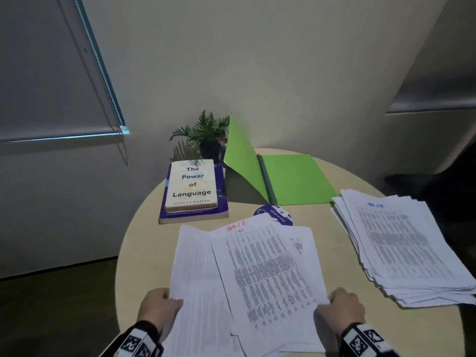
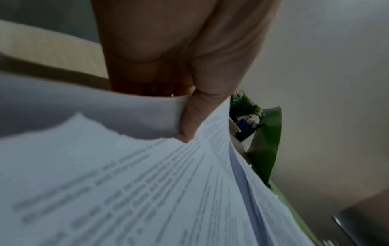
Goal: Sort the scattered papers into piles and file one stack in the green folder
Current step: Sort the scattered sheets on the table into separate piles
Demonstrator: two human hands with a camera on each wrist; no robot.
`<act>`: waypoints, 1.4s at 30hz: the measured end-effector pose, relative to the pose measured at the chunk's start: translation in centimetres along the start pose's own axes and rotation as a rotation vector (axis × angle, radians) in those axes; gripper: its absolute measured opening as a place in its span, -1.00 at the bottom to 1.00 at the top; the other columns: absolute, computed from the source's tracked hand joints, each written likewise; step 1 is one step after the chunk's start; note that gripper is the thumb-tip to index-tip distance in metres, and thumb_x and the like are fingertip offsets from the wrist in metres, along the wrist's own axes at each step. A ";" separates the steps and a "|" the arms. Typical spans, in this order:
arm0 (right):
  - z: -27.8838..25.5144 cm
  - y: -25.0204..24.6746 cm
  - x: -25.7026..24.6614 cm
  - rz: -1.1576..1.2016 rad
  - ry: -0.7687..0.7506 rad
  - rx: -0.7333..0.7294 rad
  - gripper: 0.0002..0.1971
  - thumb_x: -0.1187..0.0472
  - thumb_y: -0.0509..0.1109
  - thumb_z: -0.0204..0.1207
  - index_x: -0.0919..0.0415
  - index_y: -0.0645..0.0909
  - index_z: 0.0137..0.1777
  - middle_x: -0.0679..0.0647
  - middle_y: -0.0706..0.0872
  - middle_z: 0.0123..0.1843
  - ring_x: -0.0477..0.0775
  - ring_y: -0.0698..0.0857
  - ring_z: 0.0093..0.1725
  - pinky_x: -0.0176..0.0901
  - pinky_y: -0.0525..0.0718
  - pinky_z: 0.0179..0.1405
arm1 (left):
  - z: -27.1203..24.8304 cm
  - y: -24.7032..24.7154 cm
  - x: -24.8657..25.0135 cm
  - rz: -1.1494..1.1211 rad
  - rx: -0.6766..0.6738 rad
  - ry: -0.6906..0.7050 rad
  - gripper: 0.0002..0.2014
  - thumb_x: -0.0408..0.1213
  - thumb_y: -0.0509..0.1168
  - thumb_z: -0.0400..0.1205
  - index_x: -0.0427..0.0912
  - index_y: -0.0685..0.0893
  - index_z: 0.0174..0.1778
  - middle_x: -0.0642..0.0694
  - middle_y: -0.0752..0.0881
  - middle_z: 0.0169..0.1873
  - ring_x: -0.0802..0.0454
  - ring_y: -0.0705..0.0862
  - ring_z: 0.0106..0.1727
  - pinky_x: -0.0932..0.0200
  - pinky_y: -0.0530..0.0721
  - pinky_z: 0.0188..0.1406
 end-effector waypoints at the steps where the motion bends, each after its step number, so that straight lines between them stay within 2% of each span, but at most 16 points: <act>1: 0.0 0.0 0.1 0.033 0.028 0.007 -0.57 0.04 0.45 0.32 0.20 0.47 0.13 0.20 0.57 0.18 0.24 0.58 0.21 -0.13 0.59 0.03 | -0.1 -0.1 0.0 -0.088 -0.022 0.005 -0.91 -0.58 0.30 0.53 -0.45 0.71 -0.24 -0.30 0.78 -0.20 -0.20 0.72 -0.20 0.19 0.55 -0.28; 4: -0.4 0.9 -1.2 0.118 0.043 -0.001 -0.04 -0.05 0.56 0.19 0.32 0.21 0.52 0.28 0.47 0.37 0.31 0.48 0.37 -0.03 0.52 0.29 | 0.0 0.0 -0.3 -0.252 -0.116 -0.002 -0.92 -0.50 0.34 0.55 -0.31 0.70 -0.23 -0.30 0.79 -0.17 -0.29 0.75 -0.12 -0.02 0.68 -0.10; 6: -0.5 1.8 -2.5 0.120 0.036 -0.019 0.06 0.00 0.60 0.22 0.35 0.07 0.59 0.32 0.44 0.43 0.32 0.47 0.42 -0.01 0.51 0.34 | -0.1 0.5 -0.5 -0.281 -0.203 -0.001 -0.91 -0.48 0.44 0.47 -0.27 0.71 -0.16 -0.30 0.81 -0.09 -0.32 0.76 -0.03 -0.13 0.69 0.03; 8: -0.5 2.8 -3.7 0.144 0.020 -0.054 -0.04 0.12 0.58 0.31 0.38 0.09 0.58 0.32 0.51 0.40 0.29 0.55 0.33 -0.01 0.57 0.26 | -0.2 1.1 -1.0 -0.253 -0.282 -0.006 -0.73 -0.49 0.52 0.29 -0.29 0.72 -0.11 -0.22 0.84 -0.18 -0.28 0.76 -0.03 -0.08 0.69 -0.01; 9: -0.4 3.3 -4.1 0.160 0.006 -0.075 -0.17 0.20 0.54 0.37 0.38 0.16 0.53 0.30 0.57 0.31 0.26 0.61 0.20 -0.04 0.60 0.15 | -0.5 1.5 -1.4 -0.234 -0.317 -0.028 -0.70 -0.49 0.52 0.26 -0.33 0.73 -0.09 -0.17 0.85 -0.25 -0.24 0.76 -0.05 -0.03 0.68 -0.08; 11: -0.1 3.7 -4.6 0.149 -0.031 -0.092 -0.45 0.30 0.46 0.43 0.38 0.35 0.38 0.21 0.63 0.05 0.18 0.59 -0.04 -0.14 0.59 -0.06 | -0.7 1.6 -2.0 -0.241 -0.336 -0.056 -0.73 -0.57 0.50 0.38 -0.41 0.72 -0.01 -0.16 0.84 -0.28 -0.22 0.76 -0.07 0.03 0.67 -0.15; 14: 0.2 3.1 -4.6 0.060 -0.066 -0.032 -0.64 0.23 0.42 0.46 0.35 0.57 0.22 0.13 0.63 -0.07 0.12 0.58 -0.12 -0.22 0.55 -0.16 | -0.3 -0.3 -2.6 -0.260 -0.280 -0.074 -0.82 -0.56 0.36 0.55 -0.45 0.68 0.06 -0.34 0.81 -0.09 -0.32 0.76 -0.01 -0.08 0.68 0.02; 17: 0.4 1.9 -4.2 -0.059 -0.054 0.098 -0.68 0.15 0.41 0.45 0.31 0.66 0.15 0.20 0.68 0.02 0.17 0.69 -0.07 -0.17 0.69 -0.08 | -0.1 -4.3 -3.2 -0.240 -0.173 -0.072 -0.86 -0.53 0.34 0.57 -0.42 0.68 0.03 -0.40 0.79 -0.05 -0.37 0.75 0.00 -0.22 0.63 0.16; 21: 0.2 2.1 -5.2 -0.051 -0.123 0.124 -0.72 0.31 0.35 0.47 0.34 0.54 0.18 0.24 0.63 0.12 0.25 0.66 0.11 -0.07 0.68 0.08 | -0.5 -9.2 -4.0 -0.252 -0.063 -0.078 -0.82 -0.50 0.30 0.60 -0.30 0.60 0.11 -0.33 0.73 -0.14 -0.27 0.68 -0.13 -0.18 0.56 0.05; 24: -0.1 2.3 -5.1 0.025 -0.115 0.078 -0.78 0.32 0.34 0.48 0.24 0.38 0.06 0.19 0.65 -0.03 0.27 0.70 0.04 0.01 0.69 0.06 | -1.0 -11.4 -4.9 -0.278 0.002 -0.115 -0.77 -0.50 0.31 0.60 -0.37 0.58 0.18 -0.29 0.67 -0.14 -0.26 0.62 -0.18 -0.18 0.50 0.10; 26: -0.3 2.3 -4.5 0.046 -0.107 0.041 -0.80 0.26 0.35 0.49 0.21 0.38 0.02 0.12 0.63 -0.12 0.22 0.68 -0.06 0.01 0.68 0.06 | -1.0 -12.0 -5.4 -0.324 0.021 -0.130 -0.70 -0.48 0.33 0.59 -0.45 0.57 0.24 -0.32 0.68 -0.02 -0.30 0.64 -0.07 -0.22 0.50 0.25; 29: -0.7 1.4 -3.5 0.240 -0.122 0.037 -0.77 0.31 0.28 0.52 0.30 0.58 0.16 0.19 0.70 -0.07 0.22 0.66 -0.09 -0.07 0.65 -0.07 | -0.9 -11.7 -5.2 -0.360 0.021 -0.086 -0.63 -0.42 0.35 0.60 -0.41 0.56 0.33 -0.34 0.69 0.11 -0.33 0.65 0.09 -0.25 0.51 0.30; 32: -1.1 -0.5 -3.3 0.364 -0.185 0.052 -0.69 0.33 0.29 0.57 0.35 0.60 0.30 0.27 0.71 0.04 0.19 0.61 -0.03 -0.13 0.50 -0.03 | -1.2 -10.6 -4.4 -0.368 -0.020 -0.022 -0.68 -0.39 0.34 0.61 -0.34 0.59 0.28 -0.33 0.72 0.08 -0.32 0.68 0.06 -0.17 0.58 0.10; 35: -1.7 -2.4 -3.2 0.537 -0.198 0.031 -0.67 0.33 0.32 0.57 0.43 0.59 0.30 0.26 0.71 0.04 0.20 0.63 0.02 -0.09 0.52 0.01 | -1.3 -9.2 -3.5 -0.383 -0.051 0.030 -0.71 -0.43 0.32 0.61 -0.37 0.61 0.25 -0.30 0.74 0.01 -0.29 0.70 0.00 -0.02 0.60 -0.09; 39: -3.5 -3.7 -4.3 1.007 -0.173 -0.187 -0.78 0.47 0.23 0.61 0.50 0.54 0.20 0.29 0.72 -0.01 0.19 0.70 -0.12 -0.12 0.64 -0.25 | -1.6 -7.5 -2.2 -0.385 -0.065 0.087 -0.77 -0.37 0.30 0.64 -0.39 0.65 0.17 -0.24 0.76 -0.11 -0.24 0.72 -0.09 0.10 0.59 -0.22; 42: -4.9 -3.1 -5.5 1.095 -0.182 -0.315 -0.82 0.48 0.23 0.60 0.51 0.55 0.16 0.29 0.76 -0.06 0.23 0.74 -0.16 -0.16 0.76 -0.47 | -2.1 -5.8 -1.2 -0.411 -0.101 0.108 -0.73 -0.22 0.27 0.66 -0.35 0.66 0.14 -0.24 0.78 -0.11 -0.22 0.75 -0.10 0.09 0.62 -0.24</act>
Point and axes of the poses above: each hand's wrist, its own z-axis towards the middle knuckle, its own y-axis out of the palm, x = y × z, the point moved 10 cm from there along z, towards the middle knuckle
